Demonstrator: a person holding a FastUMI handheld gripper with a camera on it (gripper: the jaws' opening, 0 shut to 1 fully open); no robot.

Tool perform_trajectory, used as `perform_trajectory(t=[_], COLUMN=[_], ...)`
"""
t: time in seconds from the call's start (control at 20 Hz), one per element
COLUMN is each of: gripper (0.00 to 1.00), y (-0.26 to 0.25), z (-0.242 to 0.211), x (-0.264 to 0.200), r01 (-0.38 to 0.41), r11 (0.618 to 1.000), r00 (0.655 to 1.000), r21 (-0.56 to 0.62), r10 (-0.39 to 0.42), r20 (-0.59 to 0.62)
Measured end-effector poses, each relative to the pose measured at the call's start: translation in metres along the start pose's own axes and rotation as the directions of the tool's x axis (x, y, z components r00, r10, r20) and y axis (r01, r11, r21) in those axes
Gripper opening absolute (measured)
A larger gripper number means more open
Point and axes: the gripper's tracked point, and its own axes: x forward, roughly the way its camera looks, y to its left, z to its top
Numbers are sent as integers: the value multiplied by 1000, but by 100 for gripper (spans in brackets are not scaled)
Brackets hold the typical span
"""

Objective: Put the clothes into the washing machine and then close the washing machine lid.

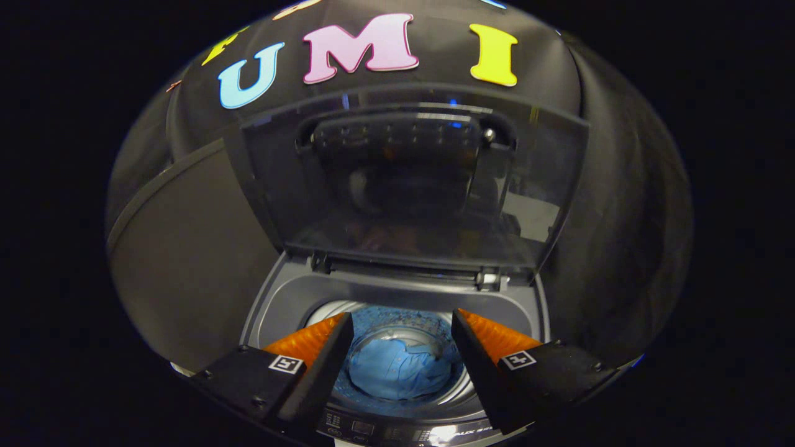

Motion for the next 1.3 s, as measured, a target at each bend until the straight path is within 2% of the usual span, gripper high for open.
perform_trajectory(t=[0.25, 0.5, 0.7, 0.9, 1.0, 1.15, 1.2, 1.3], gripper=[99, 99, 99, 99, 98, 99, 99, 98], y=[4, 16, 25, 25, 20, 13, 14, 13], z=[74, 141, 164, 206, 219, 202, 218, 202], x=[-21, -52, -48, -35, -13, 27, 26, 34], r01=[-14, -36, -57, -25, 12, 54, 58, 83], r11=[999, 999, 997, 999, 999, 997, 997, 995], r00=[990, 959, 948, 933, 938, 978, 971, 976], r21=[45, 36, 47, 45, 36, 54, 58, 53], r10=[7, 24, 39, 7, -24, -64, -70, -92], r20=[140, 283, 315, 359, 346, 198, 229, 197])
